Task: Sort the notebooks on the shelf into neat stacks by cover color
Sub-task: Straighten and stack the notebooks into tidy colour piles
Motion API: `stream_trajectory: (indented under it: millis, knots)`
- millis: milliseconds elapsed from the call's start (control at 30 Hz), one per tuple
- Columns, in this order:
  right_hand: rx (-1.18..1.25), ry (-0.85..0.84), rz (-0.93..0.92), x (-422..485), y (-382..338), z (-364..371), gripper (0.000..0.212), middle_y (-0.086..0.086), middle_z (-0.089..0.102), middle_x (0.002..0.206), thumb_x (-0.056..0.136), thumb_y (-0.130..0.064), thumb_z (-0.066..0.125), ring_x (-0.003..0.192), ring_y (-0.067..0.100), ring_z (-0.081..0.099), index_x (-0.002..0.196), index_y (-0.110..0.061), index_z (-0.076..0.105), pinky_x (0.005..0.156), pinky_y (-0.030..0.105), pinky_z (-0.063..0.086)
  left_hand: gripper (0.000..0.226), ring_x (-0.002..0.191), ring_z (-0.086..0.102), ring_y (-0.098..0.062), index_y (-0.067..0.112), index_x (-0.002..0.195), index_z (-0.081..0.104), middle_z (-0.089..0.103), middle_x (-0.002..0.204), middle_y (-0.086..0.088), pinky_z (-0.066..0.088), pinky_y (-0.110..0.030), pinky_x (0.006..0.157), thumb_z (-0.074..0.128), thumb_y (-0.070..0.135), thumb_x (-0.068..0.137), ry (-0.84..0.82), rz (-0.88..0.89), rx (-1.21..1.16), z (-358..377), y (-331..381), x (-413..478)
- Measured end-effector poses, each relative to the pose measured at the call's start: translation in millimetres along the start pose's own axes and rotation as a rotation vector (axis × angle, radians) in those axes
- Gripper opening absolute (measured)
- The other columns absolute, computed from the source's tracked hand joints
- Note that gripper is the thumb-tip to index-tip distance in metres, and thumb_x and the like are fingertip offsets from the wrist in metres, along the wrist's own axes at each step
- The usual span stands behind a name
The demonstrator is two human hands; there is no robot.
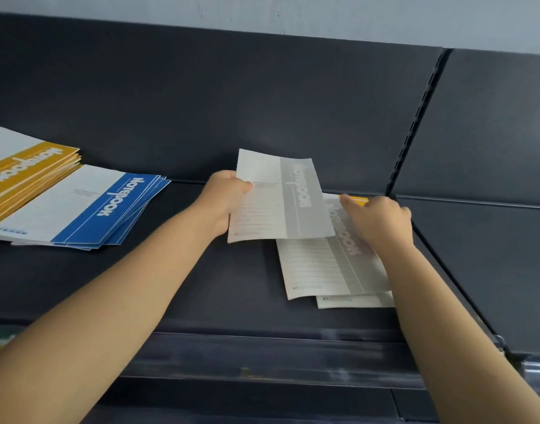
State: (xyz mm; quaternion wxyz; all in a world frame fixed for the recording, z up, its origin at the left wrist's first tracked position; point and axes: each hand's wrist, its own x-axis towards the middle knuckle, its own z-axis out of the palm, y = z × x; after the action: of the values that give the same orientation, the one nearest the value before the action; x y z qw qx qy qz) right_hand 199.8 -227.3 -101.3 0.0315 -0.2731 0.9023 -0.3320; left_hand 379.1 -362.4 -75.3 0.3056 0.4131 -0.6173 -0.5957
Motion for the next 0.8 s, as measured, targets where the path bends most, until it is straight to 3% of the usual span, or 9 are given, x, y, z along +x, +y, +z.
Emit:
stream_trajectory:
  millis: [33,133,233,367,467,500,567,633,800]
  knots:
    - [-0.024,0.022,0.002,-1,2,-1,0.050,0.005,0.048,0.072,0.085,-0.053,0.047,0.097,0.032,0.050,0.057,-0.014,0.032,0.070,0.033,0.037,0.012,0.078,0.065,-0.020,0.007,0.098,0.063,0.066,0.092,-0.006,0.052,-0.029,0.062,0.051,0.005,0.096,-0.008,-0.015,0.033,-2,1,-1]
    - [0.037,0.027,0.019,-5,5,-6,0.046,0.000,0.033,0.054,0.084,-0.038,0.056,0.059,0.023,0.040,0.057,-0.012,0.029,0.049,0.027,0.026,0.010,0.070,0.063,-0.018,0.009,0.082,0.060,0.064,0.080,-0.002,0.047,-0.024,0.059,0.058,0.011,0.092,-0.105,-0.020,0.295,1,0,-9]
    - [0.199,-0.010,0.039,-6,3,-10,0.038,-0.001,0.028,0.051,0.081,-0.034,0.059,0.049,0.019,0.027,0.063,-0.012,0.034,0.048,0.026,0.022,0.020,0.047,0.060,-0.006,0.011,0.075,0.057,0.063,0.071,0.003,0.041,-0.015,0.039,0.068,0.022,0.088,-0.212,0.038,0.559,11,-5,-19]
    - [0.386,-0.128,0.047,-9,0,-12,0.047,-0.002,0.021,0.053,0.079,-0.031,0.065,0.052,0.018,0.019,0.058,-0.018,0.025,0.053,0.029,0.017,0.020,0.056,0.067,-0.007,0.010,0.083,0.060,0.071,0.066,0.006,0.051,-0.018,0.049,0.075,0.023,0.085,-0.284,-0.032,0.415,14,-3,-18]
    - [0.540,-0.266,0.028,-13,-6,-15,0.046,0.001,0.024,0.056,0.079,-0.030,0.069,0.057,0.017,0.021,0.058,-0.012,0.032,0.057,0.030,0.018,0.018,0.076,0.068,-0.011,0.010,0.097,0.063,0.072,0.084,0.002,0.055,-0.023,0.068,0.074,0.015,0.084,-0.261,0.014,0.337,12,-3,-16]
    - [0.599,-0.316,0.022,-13,-6,-15,0.042,0.008,0.037,0.059,0.078,-0.032,0.070,0.059,0.018,0.029,0.066,0.000,0.046,0.059,0.029,0.023,0.023,0.084,0.068,-0.013,0.012,0.105,0.064,0.072,0.092,0.001,0.054,-0.025,0.072,0.074,0.011,0.084,-0.245,0.033,0.286,11,-3,-16]
    - [0.676,-0.381,0.015,-15,-7,-16,0.046,0.022,0.066,0.092,0.078,-0.032,0.072,0.070,0.030,0.049,0.102,0.006,0.062,0.066,0.032,0.038,0.034,0.090,0.069,-0.014,0.017,0.117,0.061,0.072,0.100,0.000,0.054,-0.028,0.071,0.070,0.006,0.086,-0.215,0.052,0.146,10,-2,-15]
    - [0.747,-0.429,-0.035,-16,-8,-18,0.027,0.012,0.071,0.106,0.084,-0.020,0.069,0.089,0.029,0.067,0.109,-0.009,0.067,0.073,0.032,0.051,0.036,0.089,0.071,-0.014,0.022,0.121,0.059,0.073,0.103,0.001,0.056,-0.029,0.067,0.065,0.005,0.090,-0.214,0.052,0.025,9,1,-16]
    - [0.823,-0.499,-0.106,-21,-13,-15,0.031,0.005,0.072,0.104,0.086,-0.006,0.065,0.092,0.027,0.069,0.116,-0.017,0.065,0.077,0.040,0.058,0.041,0.095,0.070,-0.018,0.020,0.129,0.055,0.070,0.111,-0.001,0.058,-0.033,0.067,0.064,0.007,0.091,-0.239,0.020,-0.058,12,2,-21]
